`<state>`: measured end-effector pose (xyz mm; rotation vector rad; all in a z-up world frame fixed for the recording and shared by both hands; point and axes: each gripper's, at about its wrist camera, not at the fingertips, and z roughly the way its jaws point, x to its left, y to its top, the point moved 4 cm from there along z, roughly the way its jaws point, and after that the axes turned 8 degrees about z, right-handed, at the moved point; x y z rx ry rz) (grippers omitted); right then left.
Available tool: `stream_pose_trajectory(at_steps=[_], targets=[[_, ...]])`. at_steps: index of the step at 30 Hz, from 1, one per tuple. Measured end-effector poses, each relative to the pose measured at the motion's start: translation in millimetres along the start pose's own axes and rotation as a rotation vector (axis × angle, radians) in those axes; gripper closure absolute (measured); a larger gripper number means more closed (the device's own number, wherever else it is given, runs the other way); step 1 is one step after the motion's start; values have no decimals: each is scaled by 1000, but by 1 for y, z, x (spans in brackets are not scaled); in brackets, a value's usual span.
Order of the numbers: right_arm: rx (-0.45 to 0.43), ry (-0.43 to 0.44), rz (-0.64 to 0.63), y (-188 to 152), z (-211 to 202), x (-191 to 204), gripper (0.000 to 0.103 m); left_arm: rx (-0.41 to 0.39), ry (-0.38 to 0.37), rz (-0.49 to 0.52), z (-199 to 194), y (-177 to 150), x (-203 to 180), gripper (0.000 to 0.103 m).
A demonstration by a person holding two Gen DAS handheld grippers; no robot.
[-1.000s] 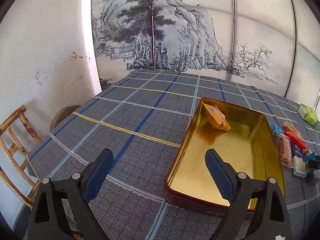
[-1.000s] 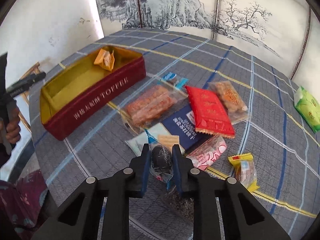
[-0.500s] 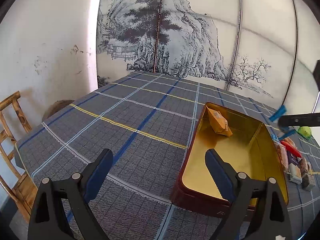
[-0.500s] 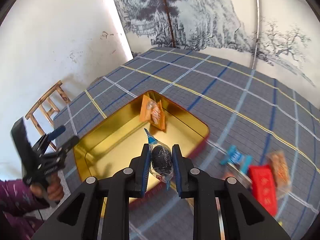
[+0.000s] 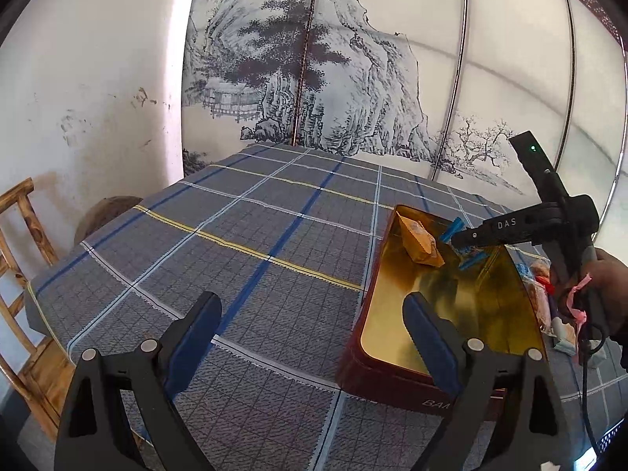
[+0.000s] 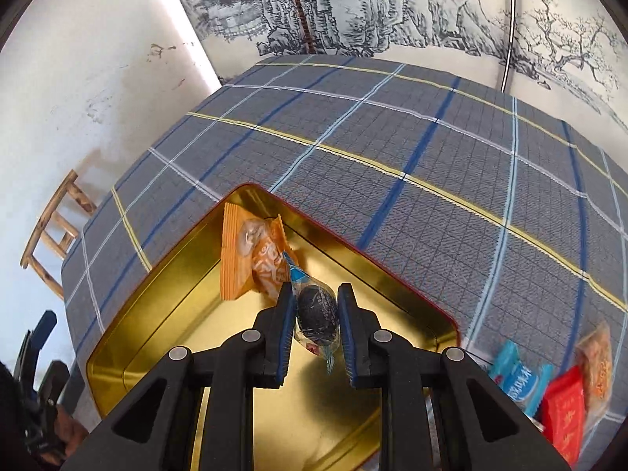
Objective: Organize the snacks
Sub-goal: 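Grasp the blue-wrapped candy with the right gripper and drop it into the tin, then grasp the clear bag of red crisps with the left gripper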
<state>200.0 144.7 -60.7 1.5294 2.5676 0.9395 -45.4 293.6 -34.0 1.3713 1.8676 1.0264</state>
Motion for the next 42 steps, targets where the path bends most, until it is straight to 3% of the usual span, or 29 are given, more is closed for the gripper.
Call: stream_pose_trajectory(at_steps=[4, 6, 12, 15, 19, 23, 25, 28, 31, 34, 39, 41, 42], targets=[[-29, 57, 54, 3, -2, -3, 78, 24, -14, -7, 4, -3, -2, 12], [-48, 69, 71, 2, -11, -6, 73, 31, -17, -2, 4, -4, -5, 12], [-167, 140, 108, -33, -76, -23, 64, -13, -29, 46, -14, 3, -18, 11], [-234, 83, 88, -77, -119, -48, 53, -48, -44, 110, -27, 8, -32, 9], [-294, -73, 130, -149, -171, -108, 45, -68, -99, 209, -40, 12, -61, 8], [-297, -234, 244, -200, -202, -177, 42, -62, -222, 308, -51, 22, -104, 6], [-294, -269, 296, -216, -210, -205, 42, -32, -329, 361, -55, 28, -133, 4], [-302, -312, 339, -227, -212, -236, 37, 12, -424, 443, -55, 36, -176, 2], [-324, -273, 385, -231, -208, -252, 34, 56, -500, 527, -48, 44, -220, 1], [-326, -257, 372, -230, -199, -252, 33, 110, -531, 602, -28, 52, -259, 1], [-350, -254, 302, -232, -198, -247, 32, 287, -578, 685, 33, 50, -309, 1], [-372, -227, 292, -233, -201, -244, 31, 353, -588, 693, 55, 47, -317, 4], [-383, -218, 292, -234, -203, -245, 31, 396, -593, 688, 69, 46, -322, 11]])
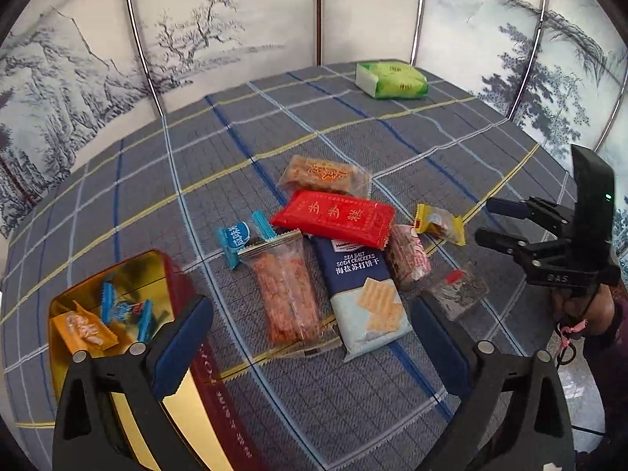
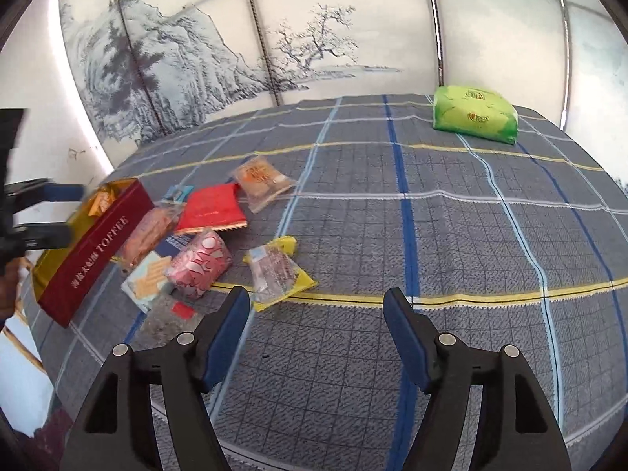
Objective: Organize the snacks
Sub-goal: 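Grasp the clear bag of red crisps with the left gripper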
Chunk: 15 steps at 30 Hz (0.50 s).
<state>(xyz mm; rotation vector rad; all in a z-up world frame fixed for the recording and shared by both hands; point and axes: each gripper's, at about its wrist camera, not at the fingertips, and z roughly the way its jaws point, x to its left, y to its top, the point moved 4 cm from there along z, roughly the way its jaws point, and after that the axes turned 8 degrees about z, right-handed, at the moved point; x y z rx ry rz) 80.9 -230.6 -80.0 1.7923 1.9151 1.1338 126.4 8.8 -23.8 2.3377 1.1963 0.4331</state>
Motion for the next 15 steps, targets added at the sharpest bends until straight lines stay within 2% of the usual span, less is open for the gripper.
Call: stream_pose_trajectory(at_steps=[1, 2, 4, 5, 12, 15], targets=[[-10, 9, 5, 0, -2, -1, 30, 24, -13, -13, 9, 1, 4, 19], [-18, 20, 8, 1, -4, -2, 30, 49, -23, -29, 16, 3, 9, 23], [-36, 30, 5, 1, -7, -1, 29, 88, -41, -55, 31, 5, 18, 41], [-43, 35, 5, 2, -8, 0, 28, 104, -45, -64, 36, 5, 21, 43], [-64, 54, -3, 4, -11, 2, 25, 195, -51, -94, 64, 2, 30, 43], [-69, 56, -2, 4, -12, 2, 23, 211, -9, -54, 70, 0, 27, 42]])
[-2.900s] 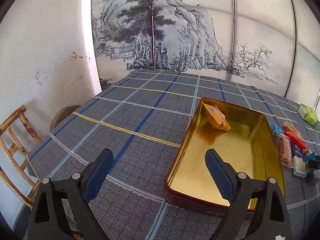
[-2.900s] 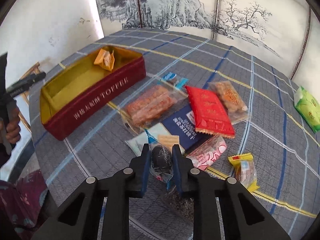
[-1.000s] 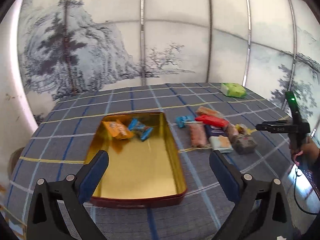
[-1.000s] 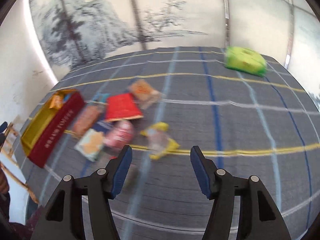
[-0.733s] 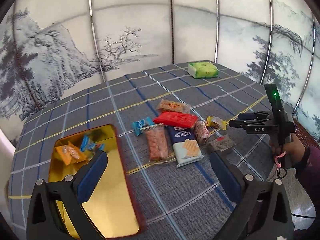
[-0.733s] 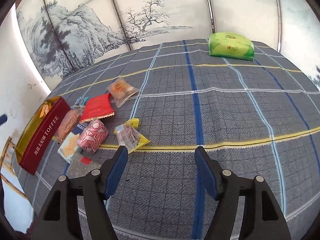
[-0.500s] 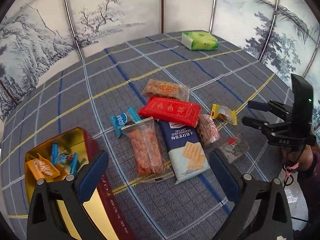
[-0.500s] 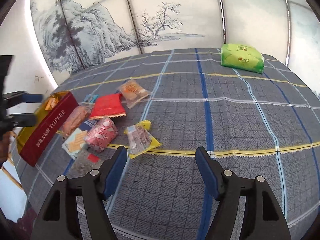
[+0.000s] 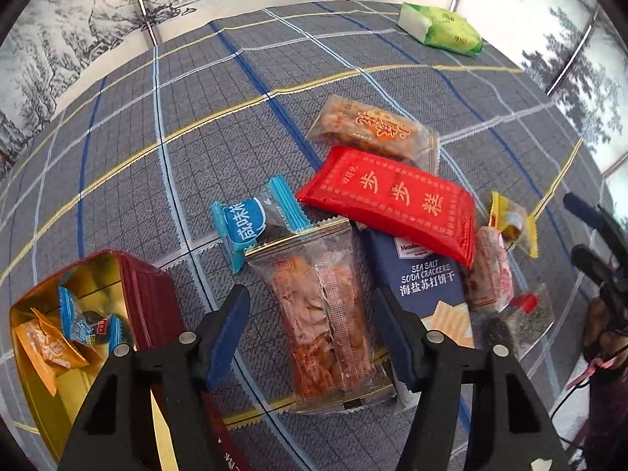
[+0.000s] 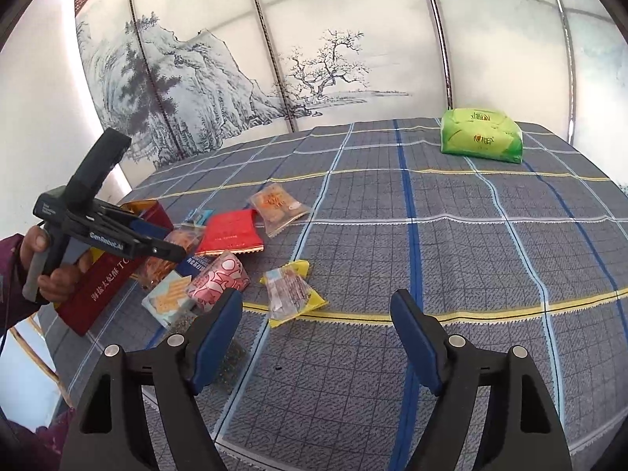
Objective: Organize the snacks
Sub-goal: 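Grasp the clear bag of red crisps with the left gripper, then carry the crisps bag into the tin and release it while the right gripper grasps the grey cake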
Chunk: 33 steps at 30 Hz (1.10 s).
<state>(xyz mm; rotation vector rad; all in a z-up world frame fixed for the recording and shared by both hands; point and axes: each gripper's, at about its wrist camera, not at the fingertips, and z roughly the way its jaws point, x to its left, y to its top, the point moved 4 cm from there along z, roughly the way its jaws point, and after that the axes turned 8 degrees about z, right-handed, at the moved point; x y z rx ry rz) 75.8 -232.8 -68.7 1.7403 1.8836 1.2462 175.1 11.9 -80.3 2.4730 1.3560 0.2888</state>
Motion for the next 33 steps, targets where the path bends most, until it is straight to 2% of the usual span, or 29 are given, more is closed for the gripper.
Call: stream_pose_trajectory(at_steps=[2, 3, 4, 8, 11, 13, 15, 20, 23, 25, 27, 31, 33], targets=[[-2, -2, 2, 0, 0, 0, 21, 16, 29, 25, 3, -1, -4, 45], [-2, -4, 4, 1, 0, 0, 20, 35, 12, 33, 7, -3, -6, 63], [-2, -8, 7, 1, 1, -1, 19, 17, 11, 30, 4, -3, -7, 68], [2, -7, 13, 2, 1, -2, 17, 5, 58, 25, -1, -6, -13, 68], [10, 25, 9, 1, 0, -1, 17, -61, 59, -19, -23, -14, -15, 68], [27, 96, -4, -1, -4, 2, 17, -122, 91, -19, -46, -19, -23, 68], [52, 155, -33, -3, -7, 8, 17, -170, 78, -23, -68, -26, -31, 68], [133, 217, -164, -18, -11, 40, 17, -228, 19, -42, -101, -46, -46, 68], [179, 212, -225, -29, -6, 58, 17, -246, -19, -77, -113, -59, -50, 68], [191, 209, -222, -33, -2, 66, 17, -259, -29, -102, -118, -68, -50, 68], [201, 191, -190, -35, 3, 71, 17, -259, -35, -126, -121, -75, -50, 68], [227, 53, -62, -41, 18, 76, 17, -260, -26, -159, -122, -87, -47, 68], [228, 56, 3, -43, 22, 79, 17, -265, -32, -173, -124, -92, -44, 68]])
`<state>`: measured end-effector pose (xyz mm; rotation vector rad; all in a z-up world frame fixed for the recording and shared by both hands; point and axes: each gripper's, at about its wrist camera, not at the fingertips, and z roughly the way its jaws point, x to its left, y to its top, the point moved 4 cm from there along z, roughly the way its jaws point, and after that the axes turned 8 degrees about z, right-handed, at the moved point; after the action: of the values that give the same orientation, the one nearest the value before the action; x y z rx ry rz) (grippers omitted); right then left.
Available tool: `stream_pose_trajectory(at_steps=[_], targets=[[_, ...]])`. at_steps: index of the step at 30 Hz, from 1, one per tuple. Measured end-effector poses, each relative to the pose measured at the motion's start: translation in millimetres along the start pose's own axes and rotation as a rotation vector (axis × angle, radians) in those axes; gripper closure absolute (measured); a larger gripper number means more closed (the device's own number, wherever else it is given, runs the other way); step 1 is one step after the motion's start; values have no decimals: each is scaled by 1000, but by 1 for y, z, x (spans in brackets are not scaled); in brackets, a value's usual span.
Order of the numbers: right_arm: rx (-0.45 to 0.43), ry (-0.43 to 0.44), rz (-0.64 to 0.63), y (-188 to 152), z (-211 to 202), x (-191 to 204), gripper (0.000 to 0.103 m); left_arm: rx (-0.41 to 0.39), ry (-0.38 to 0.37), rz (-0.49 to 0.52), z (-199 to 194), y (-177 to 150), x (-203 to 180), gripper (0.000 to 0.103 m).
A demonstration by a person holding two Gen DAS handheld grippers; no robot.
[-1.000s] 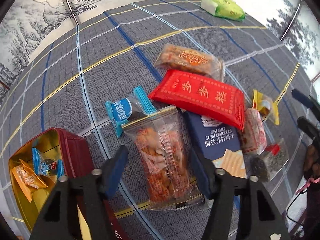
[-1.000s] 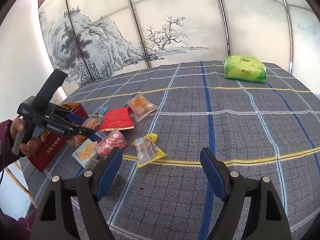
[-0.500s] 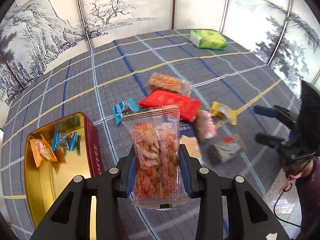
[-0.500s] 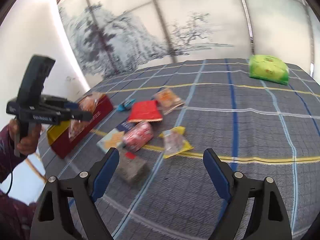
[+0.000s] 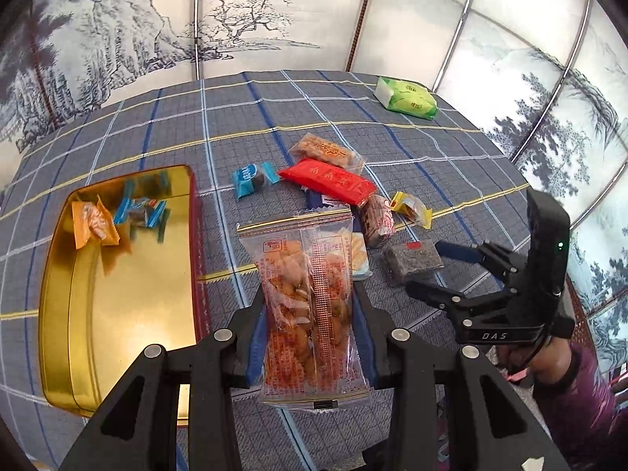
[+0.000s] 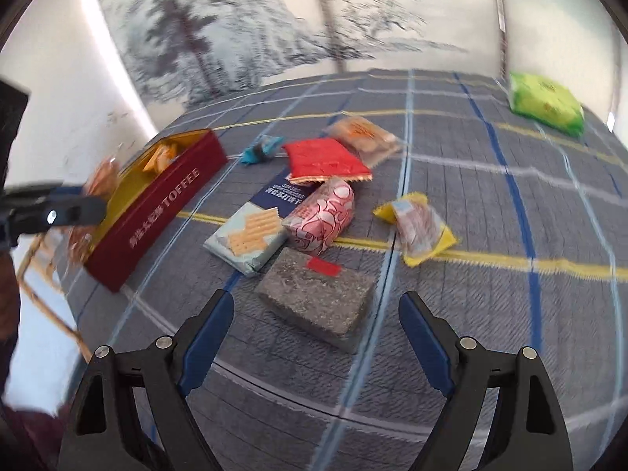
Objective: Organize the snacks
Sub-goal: 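Carry the crisps bag into the tin and release it while the right gripper grasps the grey cake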
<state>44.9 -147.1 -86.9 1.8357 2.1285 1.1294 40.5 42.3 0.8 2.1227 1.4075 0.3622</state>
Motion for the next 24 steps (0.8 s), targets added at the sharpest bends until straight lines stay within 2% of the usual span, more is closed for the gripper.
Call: stream_pose_trajectory(at_steps=[5, 6, 7, 8, 15, 24], targets=[[-32, -102, 29, 1, 11, 9, 17, -10, -3, -8, -5, -5, 5, 68], [-34, -119, 36, 2, 13, 8, 19, -11, -7, -8, -6, -6, 6, 68], [-39, -128, 32, 4, 13, 7, 25, -11, -6, -10, -6, -7, 7, 68], [-36, -140, 21, 4, 13, 7, 39, -12, -6, -13, -7, -10, 8, 68], [-27, -127, -7, 7, 5, 3, 44, -14, -4, -52, -14, -21, 23, 68], [-113, -134, 90, 20, -36, -31, 44, -44, 38, -106, -35, -33, 50, 68]])
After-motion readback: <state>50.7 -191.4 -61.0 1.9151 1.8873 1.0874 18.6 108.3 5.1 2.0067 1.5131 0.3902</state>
